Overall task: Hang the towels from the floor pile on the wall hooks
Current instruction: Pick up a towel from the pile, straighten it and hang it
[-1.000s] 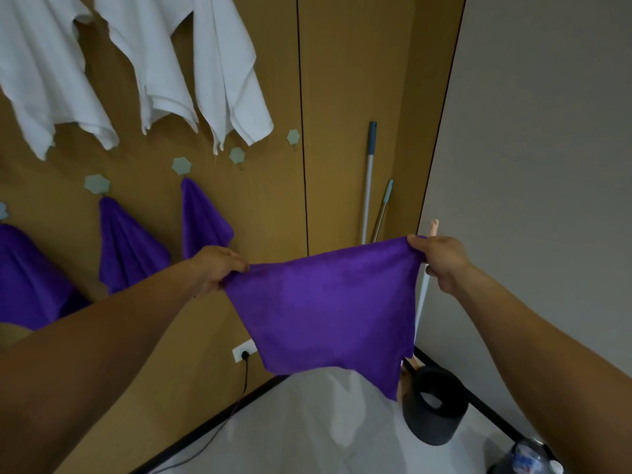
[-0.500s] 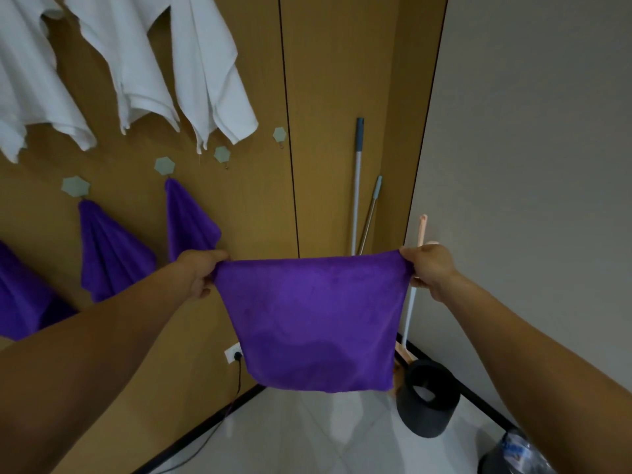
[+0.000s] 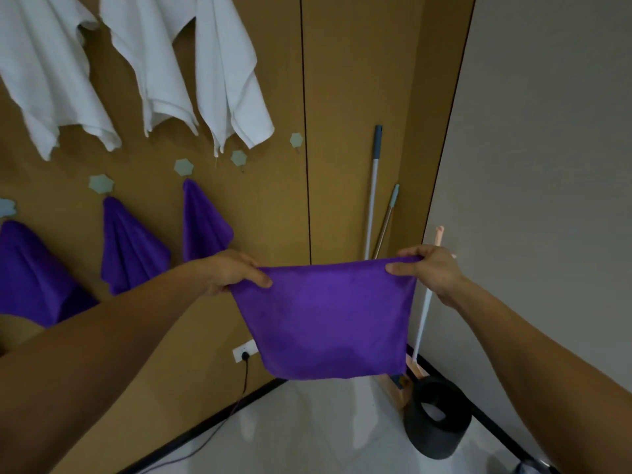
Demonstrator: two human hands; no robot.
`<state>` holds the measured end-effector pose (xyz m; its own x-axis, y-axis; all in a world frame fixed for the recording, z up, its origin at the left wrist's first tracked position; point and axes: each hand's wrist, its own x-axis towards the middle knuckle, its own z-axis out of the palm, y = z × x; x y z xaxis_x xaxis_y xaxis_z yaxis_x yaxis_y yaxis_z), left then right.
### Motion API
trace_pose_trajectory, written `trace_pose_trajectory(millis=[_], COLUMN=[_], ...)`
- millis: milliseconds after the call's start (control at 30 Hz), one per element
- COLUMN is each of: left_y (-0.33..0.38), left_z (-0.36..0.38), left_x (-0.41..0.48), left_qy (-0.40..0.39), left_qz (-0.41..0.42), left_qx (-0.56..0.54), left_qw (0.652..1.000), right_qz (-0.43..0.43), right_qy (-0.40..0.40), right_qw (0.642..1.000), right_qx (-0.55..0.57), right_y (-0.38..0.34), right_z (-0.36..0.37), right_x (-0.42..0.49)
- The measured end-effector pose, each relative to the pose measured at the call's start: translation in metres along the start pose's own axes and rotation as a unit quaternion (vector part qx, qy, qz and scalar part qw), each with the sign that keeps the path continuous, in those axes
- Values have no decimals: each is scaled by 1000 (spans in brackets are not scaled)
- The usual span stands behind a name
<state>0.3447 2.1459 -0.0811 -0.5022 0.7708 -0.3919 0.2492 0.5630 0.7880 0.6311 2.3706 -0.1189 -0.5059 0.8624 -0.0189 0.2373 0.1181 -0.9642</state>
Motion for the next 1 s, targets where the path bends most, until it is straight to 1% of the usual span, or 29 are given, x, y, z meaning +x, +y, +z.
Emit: trace_pose_trajectory(millis=[67, 100, 133, 200, 267, 367, 433, 467, 500, 533, 567, 600, 633, 700, 767, 833, 900, 1000], left_y=[0, -1, -3, -5, -7, -5, -5, -5, -5, -4, -3, -1, 1, 7, 9, 8, 8, 7], left_z=[3, 4, 4, 4, 3, 0, -4, -6, -9, -12, -17, -21, -25, -38, -54, -70, -83, -98], left_x=[3, 5, 8, 12, 13, 13, 16, 18, 21, 24, 28, 32, 38, 53, 69, 85, 99, 117], left_qy=[66, 109, 149, 204, 244, 327, 383, 398, 405, 407, 402, 391, 380, 372, 387, 401, 387, 325], left_qz=[30, 47, 61, 83, 94, 109, 147, 169, 191, 197, 192, 186, 191, 199, 199, 205, 221, 229], left_qx=[70, 87, 87, 65, 95, 188, 193, 175, 134, 65, -26, -116, -190, -264, -263, -193, -158, -165], left_qw=[995, 989, 983, 973, 961, 920, 891, 884, 884, 889, 895, 894, 885, 867, 861, 872, 881, 903], right_qz=[-7, -11, -16, -24, -48, -110, -134, -138, -137, -136, -132, -125, -118, -108, -120, -142, -149, -154], right_qy=[-13, -2, 15, 42, 62, 100, 113, 121, 125, 122, 112, 90, 58, -29, -122, -188, -189, -135], right_qw=[999, 997, 994, 989, 985, 974, 972, 972, 976, 981, 984, 988, 991, 992, 985, 972, 970, 979], right_qx=[-50, -81, -109, -138, -155, -172, -158, -144, -113, -70, -30, 3, 28, 62, 33, -28, -42, 19], right_y=[-2, -3, -5, -9, -16, -32, -40, -43, -47, -51, -55, -60, -66, -78, -89, -97, -103, -110], right_z=[-1, -1, -2, -2, 2, 21, 38, 46, 55, 64, 73, 83, 93, 112, 127, 141, 158, 184], right_x=[7, 11, 16, 25, 34, 46, 54, 59, 63, 67, 71, 76, 80, 89, 100, 111, 124, 147])
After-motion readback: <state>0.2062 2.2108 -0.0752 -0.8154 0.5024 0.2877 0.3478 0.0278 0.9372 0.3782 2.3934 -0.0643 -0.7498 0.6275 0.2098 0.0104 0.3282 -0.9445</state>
